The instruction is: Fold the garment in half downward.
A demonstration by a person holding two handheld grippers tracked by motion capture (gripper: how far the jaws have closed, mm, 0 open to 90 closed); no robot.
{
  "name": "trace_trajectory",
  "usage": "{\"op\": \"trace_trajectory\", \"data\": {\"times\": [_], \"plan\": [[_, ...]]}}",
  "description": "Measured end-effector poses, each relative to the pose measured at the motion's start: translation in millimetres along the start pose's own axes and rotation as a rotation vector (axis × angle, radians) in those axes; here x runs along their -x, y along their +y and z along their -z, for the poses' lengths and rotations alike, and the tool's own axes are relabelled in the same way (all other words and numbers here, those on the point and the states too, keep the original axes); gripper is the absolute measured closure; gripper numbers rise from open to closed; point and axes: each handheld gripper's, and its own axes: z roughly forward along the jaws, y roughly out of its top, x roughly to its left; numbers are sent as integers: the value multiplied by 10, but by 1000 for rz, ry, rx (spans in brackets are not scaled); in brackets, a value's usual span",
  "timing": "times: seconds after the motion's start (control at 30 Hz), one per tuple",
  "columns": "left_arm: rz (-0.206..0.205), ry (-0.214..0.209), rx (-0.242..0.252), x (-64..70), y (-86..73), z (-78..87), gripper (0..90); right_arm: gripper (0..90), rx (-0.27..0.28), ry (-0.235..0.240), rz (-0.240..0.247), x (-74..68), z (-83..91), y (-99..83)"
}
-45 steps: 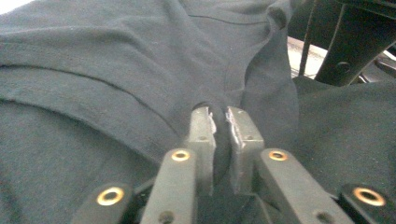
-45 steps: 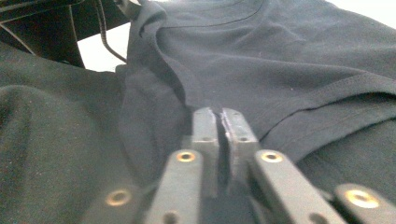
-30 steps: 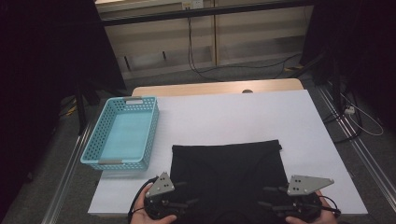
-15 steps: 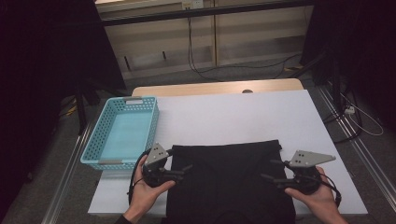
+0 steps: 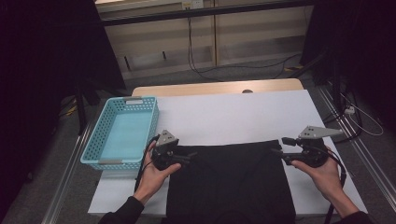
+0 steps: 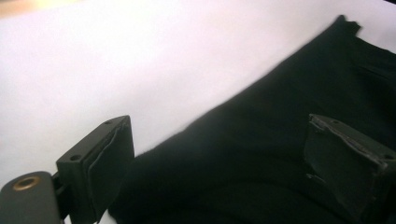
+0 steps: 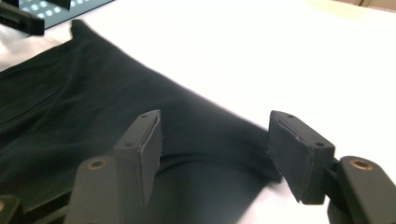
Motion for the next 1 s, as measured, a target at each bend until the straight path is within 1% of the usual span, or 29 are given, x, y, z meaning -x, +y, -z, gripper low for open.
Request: {"op": "trace_trajectory", "data": {"times": [0.03, 0.07, 0.13, 0.17, 0.23, 0.27, 0.3, 0.37, 0.4, 0.43, 0.5, 0.53, 0.6, 0.67, 0.7, 0.73, 0.83, 0.87, 0.9, 0.93, 0.97, 1.0], "plan": [[1, 12, -11, -26, 14, -42, 91, 359, -3, -16, 2, 36, -15, 21], [6, 15, -11, -47, 24, -79, 90, 364, -5, -28, 4, 70, -35, 39], [4, 21, -17, -112, 38, -125, 90, 378, -9, -50, 3, 145, -80, 64], [8, 26, -17, -141, 39, -141, 92, 384, -11, -70, 1, 178, -104, 71], [3, 47, -27, -194, 37, -159, 98, 394, -25, -79, -3, 259, -176, 87], [3, 50, -32, -213, 32, -157, 98, 404, -30, -82, -7, 289, -212, 93], [18, 52, -34, -226, 20, -153, 97, 416, -33, -83, -9, 312, -239, 98], [20, 52, -62, -239, -3, -135, 85, 433, -36, -94, -33, 378, -318, 101], [19, 57, -67, -243, -14, -125, 85, 445, -38, -105, -51, 409, -361, 94], [23, 63, -62, -237, -28, -126, 85, 457, -47, -117, -60, 436, -406, 81], [14, 57, -79, -222, -34, -134, 87, 464, -77, -114, -72, 477, -493, 40], [-1, 61, -86, -214, -31, -138, 88, 470, -90, -109, -73, 481, -523, 22], [-20, 62, -64, -202, -23, -134, 88, 476, -110, -98, -66, 469, -563, 4], [-19, 72, -46, -204, -14, -117, 85, 482, -119, -86, -59, 449, -580, 0], [-9, 69, -46, -209, -14, -109, 85, 486, -120, -84, -57, 445, -590, -4], [-14, 78, -49, -222, -12, -102, 83, 491, -126, -83, -57, 443, -604, -9], [9, 99, -42, -252, -18, -103, 91, 504, -152, -85, -53, 448, -658, -37], [11, 98, -47, -267, -19, -106, 115, 515, -162, -82, -50, 447, -673, -47], [17, 100, -52, -279, -24, -113, 171, 528, -172, -84, -43, 440, -685, -57], [35, 103, -55, -289, -32, -137, 226, 540, -178, -82, -38, 438, -699, -65], [49, 103, -69, -306, -39, -158, 238, 554, -185, -77, -34, 436, -708, -71], [59, 104, -78, -317, -48, -173, 238, 560, -189, -93, -27, 431, -716, -73]]}}
